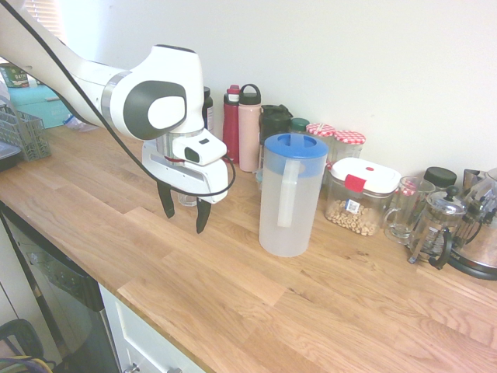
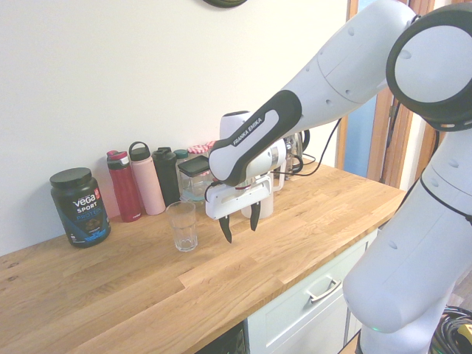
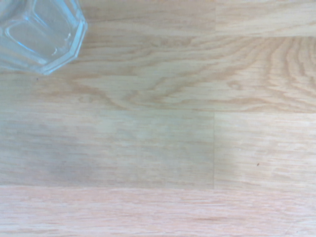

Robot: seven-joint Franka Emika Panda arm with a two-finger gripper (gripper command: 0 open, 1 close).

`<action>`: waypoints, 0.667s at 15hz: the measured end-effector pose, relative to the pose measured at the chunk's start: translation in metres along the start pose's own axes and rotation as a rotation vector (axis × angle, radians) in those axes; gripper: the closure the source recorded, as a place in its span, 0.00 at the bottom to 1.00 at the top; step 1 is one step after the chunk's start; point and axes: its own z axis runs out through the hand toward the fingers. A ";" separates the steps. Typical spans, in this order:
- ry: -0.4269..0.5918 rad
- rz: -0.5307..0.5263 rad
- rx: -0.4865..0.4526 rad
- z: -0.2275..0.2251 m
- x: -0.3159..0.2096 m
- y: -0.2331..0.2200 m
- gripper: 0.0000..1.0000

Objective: Pour me some water

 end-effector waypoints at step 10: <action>0.076 -0.064 0.064 -0.096 0.053 0.032 0.00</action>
